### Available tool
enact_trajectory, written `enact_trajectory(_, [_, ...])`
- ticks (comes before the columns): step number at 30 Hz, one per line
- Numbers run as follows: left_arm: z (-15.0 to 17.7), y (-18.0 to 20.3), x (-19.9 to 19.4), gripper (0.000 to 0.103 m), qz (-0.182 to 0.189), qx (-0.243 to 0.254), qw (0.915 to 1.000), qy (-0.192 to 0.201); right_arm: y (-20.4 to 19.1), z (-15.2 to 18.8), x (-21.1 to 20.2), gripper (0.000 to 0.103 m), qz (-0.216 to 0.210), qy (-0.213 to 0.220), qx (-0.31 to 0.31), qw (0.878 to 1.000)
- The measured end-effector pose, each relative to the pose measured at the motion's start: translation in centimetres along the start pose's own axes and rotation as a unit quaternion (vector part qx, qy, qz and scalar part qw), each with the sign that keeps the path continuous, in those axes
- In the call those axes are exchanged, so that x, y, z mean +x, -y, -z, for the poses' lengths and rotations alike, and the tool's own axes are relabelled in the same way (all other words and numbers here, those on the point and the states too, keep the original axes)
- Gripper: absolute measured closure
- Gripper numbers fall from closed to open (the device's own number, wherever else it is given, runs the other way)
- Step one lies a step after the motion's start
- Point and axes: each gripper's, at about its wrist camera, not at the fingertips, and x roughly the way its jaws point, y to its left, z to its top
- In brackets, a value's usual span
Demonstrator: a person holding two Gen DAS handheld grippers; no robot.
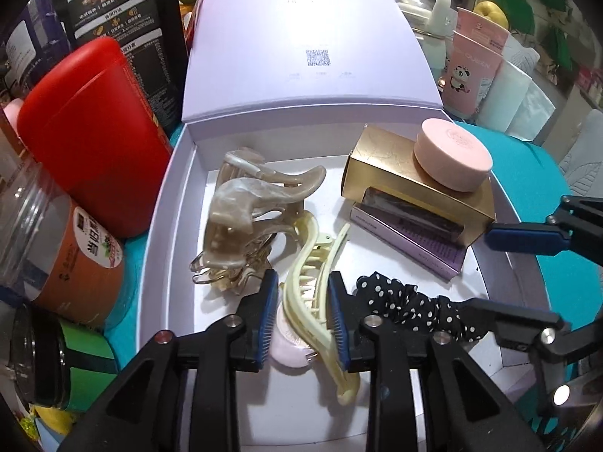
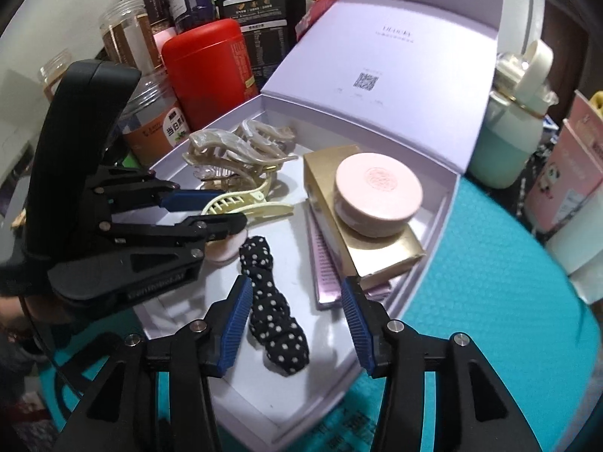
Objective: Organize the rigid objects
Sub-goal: 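Open both tools to release the clip and scrunchie, then withdraw from the box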
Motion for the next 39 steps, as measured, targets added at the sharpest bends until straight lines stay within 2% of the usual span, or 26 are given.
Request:
enact_trajectory(2, [0.2,0.0,-0.4,0.050,-0.004,0.005,1.0000,0.004,0.0,0.2,-0.4,0.050,0.007,0.004,-0.001,1.000])
enact_trajectory(3, [0.2,0.0,-0.7,0.030,-0.005,0.004,1.0000,0.007,0.2,0.4,-0.7,0.050,0.009,0.006,-0.001,1.000])
enact_trajectory(4, [0.3,0.0,-1.0,0.024,-0.002,0.003,0.9999,0.013,0.3,0.5,-1.0,0.050,0.011,0.008,-0.001,1.000])
enact_trajectory(8, [0.4,0.2,-1.9,0.024,-0.023,0.012,0.9993,0.026,0.7,0.7,-1.7,0.048,0.013,0.016,0.005,1.000])
enact_trajectory(14, [0.0,0.1,-2.1,0.024,-0.017,-0.006,0.9996,0.020,0.6,0.8,-2.0,0.047,0.016,0.025,0.008,1.000])
enact_trajectory(20, [0.8,-0.7,-3.9,0.024,-0.019,-0.020,0.9991,0.031,0.1,0.7,-2.6,0.046,0.014,0.041,0.009,0.999])
enact_trajectory(23, [1.0,-0.8,-4.9,0.024,-0.024,-0.019,0.9987,0.039,-0.3,0.5,-3.4,0.036,0.020,0.060,0.006,0.998])
enact_trajectory(35, [0.3,-1.4,-10.5,0.024,-0.044,-0.026,0.9946,0.091,-1.6,-0.9,-7.4,0.031,0.048,0.105,0.012,0.993])
enact_trajectory(39, [0.5,-1.3,-12.5,0.024,-0.047,-0.029,0.9924,0.110,-2.1,-0.9,-9.3,0.022,0.057,0.134,0.022,0.989])
